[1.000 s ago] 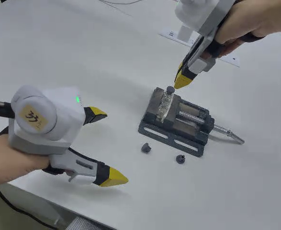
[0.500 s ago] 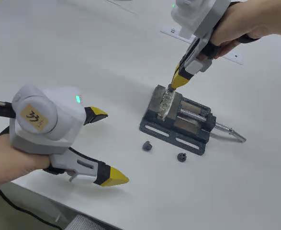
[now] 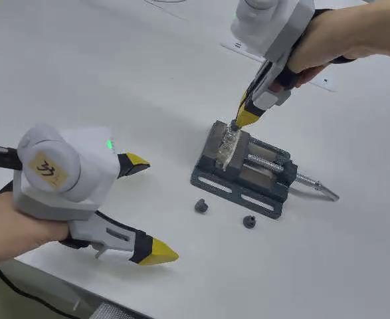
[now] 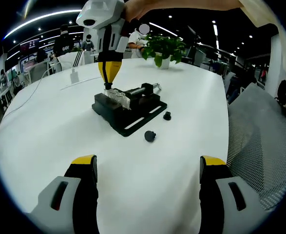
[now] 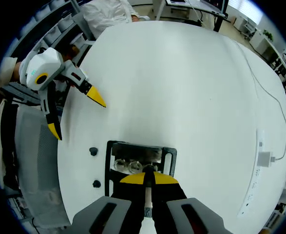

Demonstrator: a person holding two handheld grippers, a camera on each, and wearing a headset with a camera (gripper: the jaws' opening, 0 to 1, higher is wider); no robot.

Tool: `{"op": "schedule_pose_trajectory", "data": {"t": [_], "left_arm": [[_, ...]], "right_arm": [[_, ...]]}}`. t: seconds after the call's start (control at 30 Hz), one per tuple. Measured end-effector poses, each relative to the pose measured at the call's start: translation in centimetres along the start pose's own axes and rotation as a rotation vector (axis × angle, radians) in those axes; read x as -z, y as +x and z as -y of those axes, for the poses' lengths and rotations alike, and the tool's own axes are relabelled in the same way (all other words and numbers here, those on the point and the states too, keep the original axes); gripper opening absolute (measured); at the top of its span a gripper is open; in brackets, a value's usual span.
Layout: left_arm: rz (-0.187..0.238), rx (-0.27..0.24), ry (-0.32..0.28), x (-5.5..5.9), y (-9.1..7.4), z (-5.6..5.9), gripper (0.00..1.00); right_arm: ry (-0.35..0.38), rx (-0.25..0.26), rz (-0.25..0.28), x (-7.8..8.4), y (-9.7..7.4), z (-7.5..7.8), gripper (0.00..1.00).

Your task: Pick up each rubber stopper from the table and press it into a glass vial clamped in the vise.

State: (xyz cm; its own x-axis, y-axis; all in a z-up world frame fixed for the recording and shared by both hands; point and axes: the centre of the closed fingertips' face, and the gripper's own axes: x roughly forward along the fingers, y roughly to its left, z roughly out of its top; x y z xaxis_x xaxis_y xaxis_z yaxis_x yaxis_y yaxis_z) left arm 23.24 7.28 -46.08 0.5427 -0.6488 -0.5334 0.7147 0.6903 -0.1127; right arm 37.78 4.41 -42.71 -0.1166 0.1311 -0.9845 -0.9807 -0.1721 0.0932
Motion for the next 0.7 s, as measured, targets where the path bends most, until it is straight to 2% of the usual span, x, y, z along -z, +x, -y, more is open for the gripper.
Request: {"op": "schedule_pose_trajectory", "data": {"t": [0.23, 0.63, 0.7], "left_arm": [[0.003, -0.001, -0.005, -0.03, 0.17, -0.34, 0.85], [0.012, -0.007, -0.017, 0.04, 0.49, -0.7, 0.85], [0.01, -0.006, -0.015, 0.08, 0.61, -0.69, 0.85]], "right_arm": [[-0.031, 0.006, -0.028, 0.22, 0.02, 0.05, 0.0], [-0.016, -0.006, -0.047, 0.29, 0.48, -0.03, 0.0], [0.001, -0.014, -0.036, 0.33, 0.51, 0.1, 0.0]]}}
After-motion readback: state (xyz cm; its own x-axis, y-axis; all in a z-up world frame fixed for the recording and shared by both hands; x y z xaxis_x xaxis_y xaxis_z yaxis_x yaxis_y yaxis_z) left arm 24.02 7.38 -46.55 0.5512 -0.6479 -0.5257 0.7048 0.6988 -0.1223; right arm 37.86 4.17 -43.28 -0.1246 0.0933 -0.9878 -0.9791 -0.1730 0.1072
